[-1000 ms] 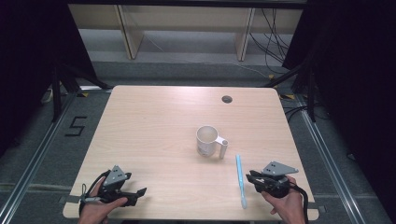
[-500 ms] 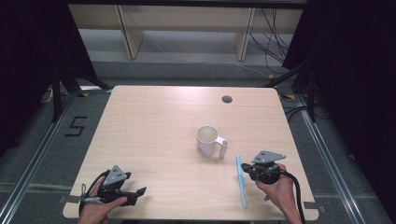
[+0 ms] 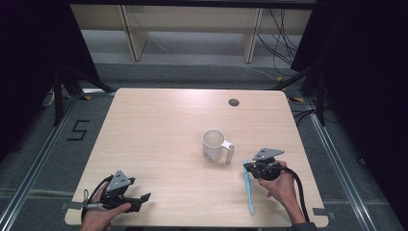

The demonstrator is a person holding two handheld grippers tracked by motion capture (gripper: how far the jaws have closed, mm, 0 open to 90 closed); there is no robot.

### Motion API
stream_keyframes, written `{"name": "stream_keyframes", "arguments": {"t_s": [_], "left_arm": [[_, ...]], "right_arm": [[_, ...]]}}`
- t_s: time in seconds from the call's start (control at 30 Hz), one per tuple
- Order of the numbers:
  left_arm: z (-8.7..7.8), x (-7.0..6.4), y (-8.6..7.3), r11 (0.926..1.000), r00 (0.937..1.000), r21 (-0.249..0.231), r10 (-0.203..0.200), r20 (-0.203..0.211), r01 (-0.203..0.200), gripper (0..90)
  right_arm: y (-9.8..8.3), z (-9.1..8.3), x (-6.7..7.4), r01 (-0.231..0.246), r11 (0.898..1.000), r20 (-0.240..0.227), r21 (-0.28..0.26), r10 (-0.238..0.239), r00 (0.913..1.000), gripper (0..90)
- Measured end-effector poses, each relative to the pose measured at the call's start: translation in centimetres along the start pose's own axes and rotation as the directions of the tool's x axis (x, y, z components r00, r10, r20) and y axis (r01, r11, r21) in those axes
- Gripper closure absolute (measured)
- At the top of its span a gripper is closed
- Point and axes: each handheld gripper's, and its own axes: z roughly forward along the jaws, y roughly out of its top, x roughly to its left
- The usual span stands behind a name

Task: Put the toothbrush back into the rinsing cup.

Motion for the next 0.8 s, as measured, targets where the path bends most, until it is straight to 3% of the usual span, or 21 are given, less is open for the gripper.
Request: {"name": "stream_keyframes", "arguments": {"t_s": [0.17,0.27,0.33,0.37,0.4,0.5,0.53,0.57,0.6,0.63,0.7,0.77,0.8], "left_arm": [[0.0,0.0,0.0,1.0,1.0,-0.005,0.0,0.001,0.0,16.6],[0.0,0.0,0.0,1.0,1.0,-0.006,-0.002,-0.001,0.002,16.6],[0.1,0.0,0.0,1.0,1.0,-0.008,-0.001,0.001,0.001,16.6],[0.1,0.1,0.0,1.0,1.0,-0.004,0.005,0.003,-0.005,16.6],[0.1,0.1,0.0,1.0,1.0,0.003,0.005,0.001,-0.005,16.6],[0.1,0.0,0.1,1.0,1.0,0.005,0.004,0.001,-0.004,16.7],[0.1,0.0,0.0,1.0,1.0,0.002,0.004,0.002,-0.004,16.7],[0.1,0.0,0.1,1.0,1.0,0.001,0.002,0.001,-0.002,16.7],[0.1,0.0,0.1,1.0,1.0,-0.003,0.001,-0.001,-0.001,16.7],[0.1,0.0,0.1,1.0,1.0,-0.004,0.001,0.001,-0.001,16.7],[0.1,0.0,0.1,1.0,1.0,0.002,0.002,0.002,-0.002,16.7],[0.2,0.1,0.1,1.0,1.0,0.002,0.004,0.004,-0.004,16.7],[0.2,0.1,0.1,1.0,1.0,0.002,0.005,0.004,-0.005,16.8]], "right_arm": [[0.5,0.3,0.0,-0.009,1.0,-0.005,0.022,0.009,0.9999,90.0],[0.8,1.0,-0.3,0.012,1.0,-0.004,0.01,-0.012,0.9999,90.0],[0.8,1.1,-0.3,0.0,0.999,-0.012,0.041,0.0,0.9999,90.0],[0.8,1.5,-0.4,0.017,1.0,-0.002,0.018,-0.017,0.9999,90.0],[0.7,1.5,-0.1,-0.016,0.999,-0.013,0.047,0.017,0.9998,90.0],[0.7,1.7,-0.4,0.015,0.999,-0.008,0.038,-0.015,0.9999,90.0],[0.7,1.6,-0.2,-0.023,0.998,-0.014,0.056,0.024,0.9996,90.0],[0.7,1.6,-0.3,-0.015,0.998,-0.011,0.057,0.015,0.9998,90.0],[0.6,1.7,-0.8,0.036,0.999,-0.007,0.037,-0.036,0.9993,90.0],[0.6,1.7,-0.8,0.036,0.999,-0.007,0.037,-0.036,0.9993,90.0],[0.5,1.4,-0.8,0.008,0.999,0.01,0.043,-0.008,0.9999,90.0],[0.3,0.9,-0.8,-0.03,0.996,0.005,0.083,0.03,0.9995,90.0],[0.1,0.9,-1.1,-0.015,0.997,0.012,0.073,0.014,0.9998,90.0]]}}
